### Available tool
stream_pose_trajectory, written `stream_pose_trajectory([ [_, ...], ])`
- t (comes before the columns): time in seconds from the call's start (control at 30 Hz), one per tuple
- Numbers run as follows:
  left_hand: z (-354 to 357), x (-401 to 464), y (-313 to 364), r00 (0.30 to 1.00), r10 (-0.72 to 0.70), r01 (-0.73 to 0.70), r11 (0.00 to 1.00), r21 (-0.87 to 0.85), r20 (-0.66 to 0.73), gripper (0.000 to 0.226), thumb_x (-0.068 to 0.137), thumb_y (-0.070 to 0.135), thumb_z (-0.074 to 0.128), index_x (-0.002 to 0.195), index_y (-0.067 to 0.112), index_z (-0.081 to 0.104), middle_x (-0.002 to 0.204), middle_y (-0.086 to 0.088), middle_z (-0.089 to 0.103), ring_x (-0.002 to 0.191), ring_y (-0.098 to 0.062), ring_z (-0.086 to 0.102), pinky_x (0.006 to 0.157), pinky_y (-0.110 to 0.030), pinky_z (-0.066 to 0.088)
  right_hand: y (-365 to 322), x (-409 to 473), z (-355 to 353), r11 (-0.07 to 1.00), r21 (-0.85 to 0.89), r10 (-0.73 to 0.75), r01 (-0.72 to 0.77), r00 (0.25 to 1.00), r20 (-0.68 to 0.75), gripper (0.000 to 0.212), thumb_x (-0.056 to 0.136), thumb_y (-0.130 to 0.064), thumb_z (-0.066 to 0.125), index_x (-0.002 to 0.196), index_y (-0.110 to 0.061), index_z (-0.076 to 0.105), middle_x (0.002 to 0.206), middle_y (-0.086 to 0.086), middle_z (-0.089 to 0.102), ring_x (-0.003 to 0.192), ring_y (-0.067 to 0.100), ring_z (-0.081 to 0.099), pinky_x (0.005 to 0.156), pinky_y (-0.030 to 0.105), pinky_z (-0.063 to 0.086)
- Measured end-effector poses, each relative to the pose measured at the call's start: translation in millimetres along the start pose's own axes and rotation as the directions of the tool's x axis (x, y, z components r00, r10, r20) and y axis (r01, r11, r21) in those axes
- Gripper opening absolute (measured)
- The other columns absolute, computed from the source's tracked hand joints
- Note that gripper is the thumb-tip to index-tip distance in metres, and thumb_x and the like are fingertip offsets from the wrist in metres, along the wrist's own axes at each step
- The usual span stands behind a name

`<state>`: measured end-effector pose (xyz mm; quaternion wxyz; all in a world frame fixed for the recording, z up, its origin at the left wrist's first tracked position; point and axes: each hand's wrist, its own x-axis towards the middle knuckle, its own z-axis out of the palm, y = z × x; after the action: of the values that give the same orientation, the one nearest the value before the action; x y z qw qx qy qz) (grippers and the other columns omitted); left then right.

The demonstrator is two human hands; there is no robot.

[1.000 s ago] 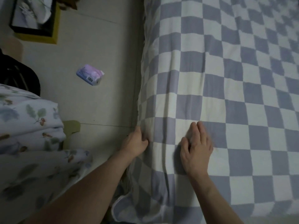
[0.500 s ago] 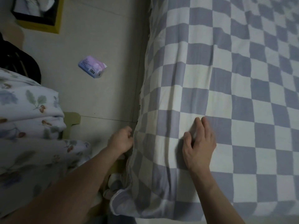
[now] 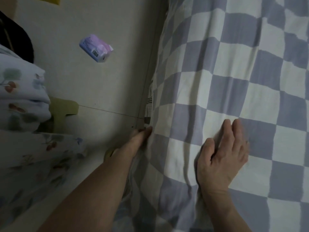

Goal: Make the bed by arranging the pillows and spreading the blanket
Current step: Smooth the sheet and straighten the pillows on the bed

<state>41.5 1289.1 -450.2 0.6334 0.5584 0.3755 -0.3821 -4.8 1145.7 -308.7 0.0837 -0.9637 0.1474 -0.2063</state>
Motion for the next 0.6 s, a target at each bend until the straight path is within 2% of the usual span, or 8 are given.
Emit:
stream_pose_trajectory([
  [0.07, -2, -6, 4, 0.979, 0.165, -0.149, 0.980, 0.129, -0.122, 0.037, 0.090, 0.022, 0.057, 0.117, -0.003, 0.055, 0.115, -0.021, 0.062, 0.105, -0.032, 0.060, 0.082, -0.028, 0.046, 0, 0, -1, 1.000, 0.007, 0.023, -0.023, 1.000, 0.013, 0.054, 0.083, -0.026, 0.038, 0.131, -0.002, 0.048, 0.141, 0.020, 0.044, 0.130, 0.028, 0.035, 0.110, 0.045, 0.022],
  [0.13, -17, -14, 7, 0.905, 0.364, -0.237, 0.861, 0.450, -0.220, 0.026, 0.095, 0.018, 0.047, 0.112, -0.001, 0.051, 0.110, -0.025, 0.061, 0.101, -0.036, 0.059, 0.075, -0.031, 0.042, -3, 0, -4, 0.998, 0.018, 0.056, -0.057, 0.998, 0.032, 0.054, 0.083, -0.026, 0.039, 0.131, -0.003, 0.049, 0.141, 0.019, 0.044, 0.130, 0.027, 0.035, 0.110, 0.046, 0.022],
  [0.2, -46, -18, 10, 0.833, 0.492, -0.142, 0.633, 0.761, -0.253, 0.027, 0.097, 0.021, 0.040, 0.114, 0.002, 0.047, 0.106, -0.025, 0.061, 0.097, -0.039, 0.059, 0.070, -0.035, 0.038, -8, 1, -12, 0.997, 0.055, 0.050, -0.055, 0.995, 0.085, 0.054, 0.083, -0.029, 0.039, 0.131, -0.006, 0.049, 0.143, 0.016, 0.042, 0.131, 0.025, 0.033, 0.110, 0.050, 0.023],
  [0.27, -66, -15, 11, 0.818, 0.506, -0.039, 0.524, 0.851, -0.274, 0.027, 0.098, 0.022, 0.038, 0.116, 0.003, 0.044, 0.109, -0.024, 0.061, 0.100, -0.040, 0.059, 0.071, -0.038, 0.039, -11, 11, -23, 0.992, 0.120, 0.016, -0.034, 0.989, 0.147, 0.054, 0.085, -0.032, 0.037, 0.134, -0.008, 0.046, 0.145, 0.010, 0.038, 0.134, 0.020, 0.028, 0.111, 0.052, 0.019],
  [0.33, -65, -14, 16, 0.843, 0.462, -0.004, 0.520, 0.854, -0.277, 0.027, 0.097, 0.021, 0.040, 0.117, 0.003, 0.042, 0.115, -0.023, 0.058, 0.105, -0.040, 0.057, 0.076, -0.040, 0.042, -16, 28, -34, 0.990, 0.131, 0.029, -0.045, 0.992, 0.120, 0.056, 0.087, -0.031, 0.035, 0.138, -0.009, 0.041, 0.148, 0.009, 0.034, 0.136, 0.019, 0.024, 0.112, 0.051, 0.012],
  [0.43, -50, -21, 21, 0.867, 0.373, -0.058, 0.734, 0.676, -0.330, 0.036, 0.094, 0.015, 0.045, 0.125, 0.001, 0.034, 0.131, -0.022, 0.042, 0.114, -0.041, 0.048, 0.085, -0.042, 0.040, -43, 7, -33, 0.993, -0.014, -0.114, 0.119, 0.975, 0.193, 0.056, 0.087, -0.033, 0.034, 0.140, -0.014, 0.038, 0.149, 0.012, 0.034, 0.139, 0.029, 0.025, 0.113, 0.048, 0.007],
  [0.53, -30, -53, 41, 0.809, 0.543, -0.365, 0.764, 0.532, -0.224, 0.051, 0.096, 0.016, 0.042, 0.142, 0.006, 0.022, 0.147, -0.018, 0.025, 0.131, -0.031, 0.033, 0.108, -0.037, 0.029, -53, -86, -24, 0.816, 0.067, -0.466, 0.574, 0.586, 0.663, 0.045, 0.077, -0.039, 0.041, 0.111, -0.026, 0.068, 0.126, 0.001, 0.062, 0.128, 0.027, 0.044, 0.115, 0.052, 0.007],
  [0.6, -11, -88, 69, 0.738, 0.670, -0.571, 0.685, 0.453, -0.082, 0.052, 0.098, 0.017, 0.037, 0.145, 0.011, 0.017, 0.151, -0.009, 0.021, 0.133, -0.013, 0.026, 0.106, -0.020, 0.020, -50, -127, -19, 0.840, 0.147, -0.424, 0.523, 0.461, 0.780, 0.031, 0.065, -0.051, 0.058, 0.088, -0.038, 0.074, 0.095, -0.014, 0.072, 0.108, 0.010, 0.054, 0.112, 0.035, 0.025],
])
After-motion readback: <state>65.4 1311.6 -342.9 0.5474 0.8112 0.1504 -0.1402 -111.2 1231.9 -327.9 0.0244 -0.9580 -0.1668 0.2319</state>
